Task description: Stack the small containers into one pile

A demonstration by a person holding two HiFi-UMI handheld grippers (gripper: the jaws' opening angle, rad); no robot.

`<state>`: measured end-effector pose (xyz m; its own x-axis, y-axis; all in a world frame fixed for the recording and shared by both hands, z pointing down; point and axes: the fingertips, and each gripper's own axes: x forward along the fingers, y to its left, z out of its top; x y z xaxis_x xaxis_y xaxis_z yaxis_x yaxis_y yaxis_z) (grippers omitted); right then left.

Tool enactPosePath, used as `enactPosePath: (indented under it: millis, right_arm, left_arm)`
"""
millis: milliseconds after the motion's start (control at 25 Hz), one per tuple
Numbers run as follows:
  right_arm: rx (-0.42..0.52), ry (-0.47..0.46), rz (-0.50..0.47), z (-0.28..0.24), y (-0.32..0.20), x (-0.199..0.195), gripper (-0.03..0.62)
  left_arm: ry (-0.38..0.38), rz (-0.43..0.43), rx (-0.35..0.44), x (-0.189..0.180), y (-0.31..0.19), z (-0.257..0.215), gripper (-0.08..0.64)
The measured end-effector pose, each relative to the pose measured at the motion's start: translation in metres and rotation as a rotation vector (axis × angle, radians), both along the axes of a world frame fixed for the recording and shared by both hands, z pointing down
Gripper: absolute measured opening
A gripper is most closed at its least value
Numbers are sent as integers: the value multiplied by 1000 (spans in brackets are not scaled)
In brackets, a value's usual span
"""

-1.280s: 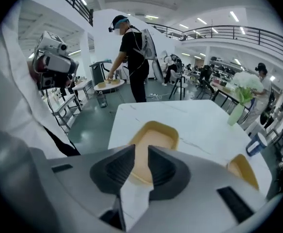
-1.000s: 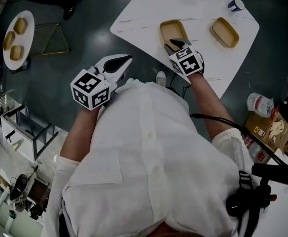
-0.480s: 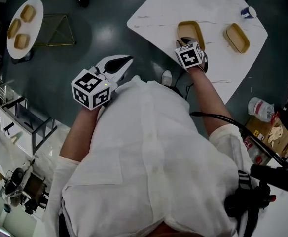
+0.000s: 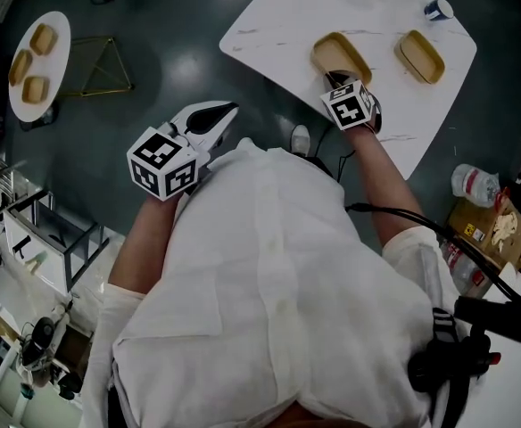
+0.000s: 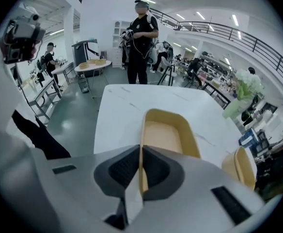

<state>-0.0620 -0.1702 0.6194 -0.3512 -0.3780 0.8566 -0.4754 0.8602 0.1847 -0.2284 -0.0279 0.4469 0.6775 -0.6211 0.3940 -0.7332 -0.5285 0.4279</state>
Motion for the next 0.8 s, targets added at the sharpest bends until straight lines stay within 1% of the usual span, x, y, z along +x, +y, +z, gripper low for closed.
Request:
enactPosePath:
  millis: [200, 400, 600, 800]
  right_arm:
    - [13, -22, -38, -18, 7, 23, 17]
    - [17, -57, -73, -45, 16, 52, 17]
    - [66, -66, -139, -76, 17, 81, 15]
    - [116, -44, -201, -98, 7, 118, 15]
  left_arm:
    - [7, 50, 10, 29, -11, -4, 8]
    - [13, 101, 28, 67, -22, -13, 8]
    - [20, 126, 35, 99, -29, -16, 8]
    - [22, 142, 30, 128, -37, -15, 8]
